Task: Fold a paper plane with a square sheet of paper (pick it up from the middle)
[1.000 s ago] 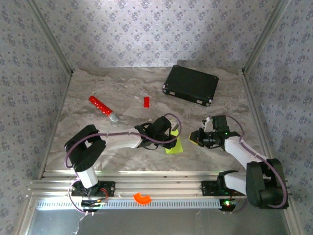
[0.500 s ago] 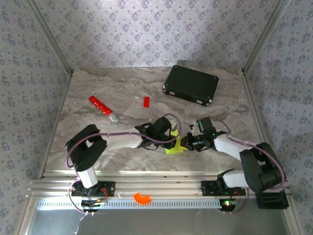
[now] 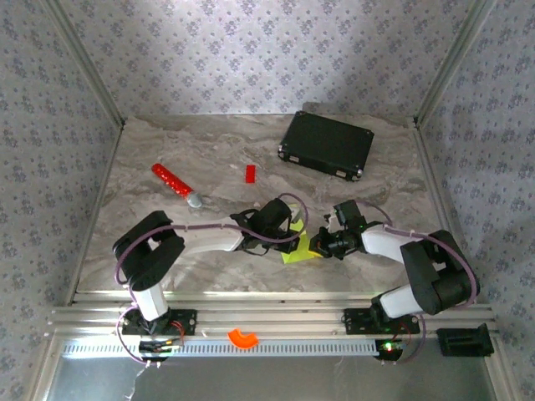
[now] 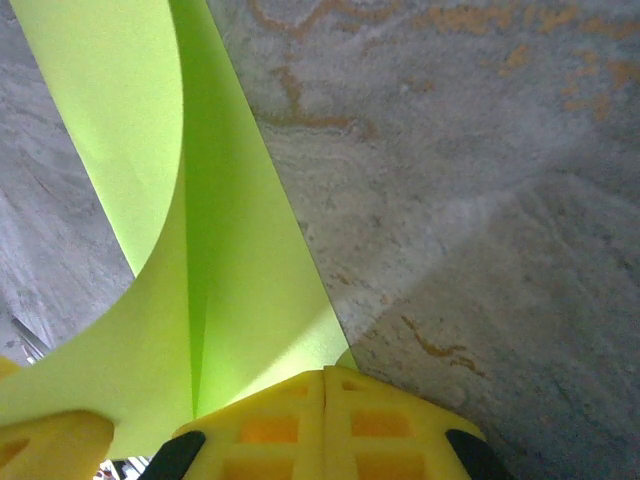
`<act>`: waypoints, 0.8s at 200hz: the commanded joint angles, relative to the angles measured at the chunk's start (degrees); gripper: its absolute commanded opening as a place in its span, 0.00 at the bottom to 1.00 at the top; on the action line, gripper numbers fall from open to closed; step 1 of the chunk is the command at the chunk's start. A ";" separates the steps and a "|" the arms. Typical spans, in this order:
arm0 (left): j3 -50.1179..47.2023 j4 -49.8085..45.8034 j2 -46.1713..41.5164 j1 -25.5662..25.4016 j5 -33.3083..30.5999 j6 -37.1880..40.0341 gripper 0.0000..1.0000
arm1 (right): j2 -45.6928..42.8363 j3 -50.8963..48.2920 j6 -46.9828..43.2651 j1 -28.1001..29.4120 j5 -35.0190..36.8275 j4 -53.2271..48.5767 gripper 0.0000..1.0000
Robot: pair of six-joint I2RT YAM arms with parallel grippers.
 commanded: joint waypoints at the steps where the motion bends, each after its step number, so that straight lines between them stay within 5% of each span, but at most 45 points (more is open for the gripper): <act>1: -0.87 0.28 0.37 1.13 1.81 0.18 0.04 | 1.81 0.11 -1.63 -0.50 4.12 -4.55 0.00; 160: -1.13 -3.30 3.05 2.90 -0.95 4.18 0.07 | 2.11 0.47 -1.12 -0.20 3.80 -4.39 0.00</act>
